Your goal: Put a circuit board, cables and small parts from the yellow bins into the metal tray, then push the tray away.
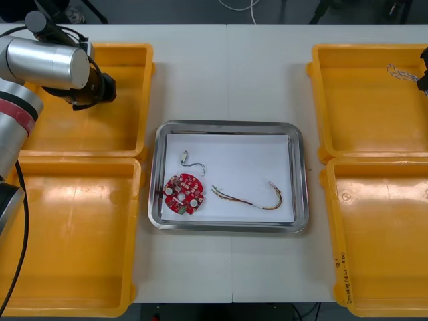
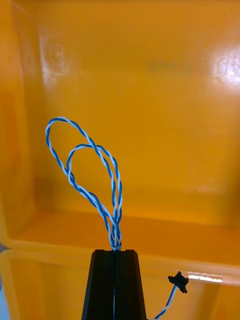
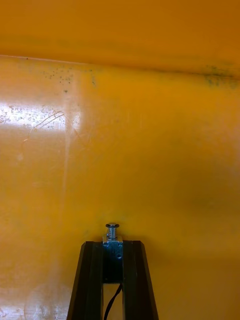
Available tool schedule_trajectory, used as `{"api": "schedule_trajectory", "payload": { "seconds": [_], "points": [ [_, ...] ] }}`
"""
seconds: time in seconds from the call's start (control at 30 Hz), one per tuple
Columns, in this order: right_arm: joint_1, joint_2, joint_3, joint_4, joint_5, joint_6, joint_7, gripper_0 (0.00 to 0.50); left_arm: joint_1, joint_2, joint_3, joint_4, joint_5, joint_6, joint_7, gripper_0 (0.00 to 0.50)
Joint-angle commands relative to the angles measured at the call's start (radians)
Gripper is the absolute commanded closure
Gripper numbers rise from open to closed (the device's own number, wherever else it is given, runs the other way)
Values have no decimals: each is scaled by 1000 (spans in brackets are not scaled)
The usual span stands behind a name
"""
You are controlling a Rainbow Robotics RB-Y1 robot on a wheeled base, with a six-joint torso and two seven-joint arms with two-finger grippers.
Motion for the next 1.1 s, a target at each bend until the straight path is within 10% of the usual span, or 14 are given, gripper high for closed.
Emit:
{"api": "schedule_trajectory", "payload": {
  "seconds": [0.03,0.53,1.1],
  "points": [
    [44,4,34,-194,-42,19,-61,500,-47,16,-20,-6,-4,21,-106,500],
    [143,26,293,-577,-180,19,-167,500,-47,39,106,-133,-41,306,-158,500],
    [69,154,531,-635,-175,-39,-112,500,37,33,169,-515,-91,714,-186,500]
  ]
}}
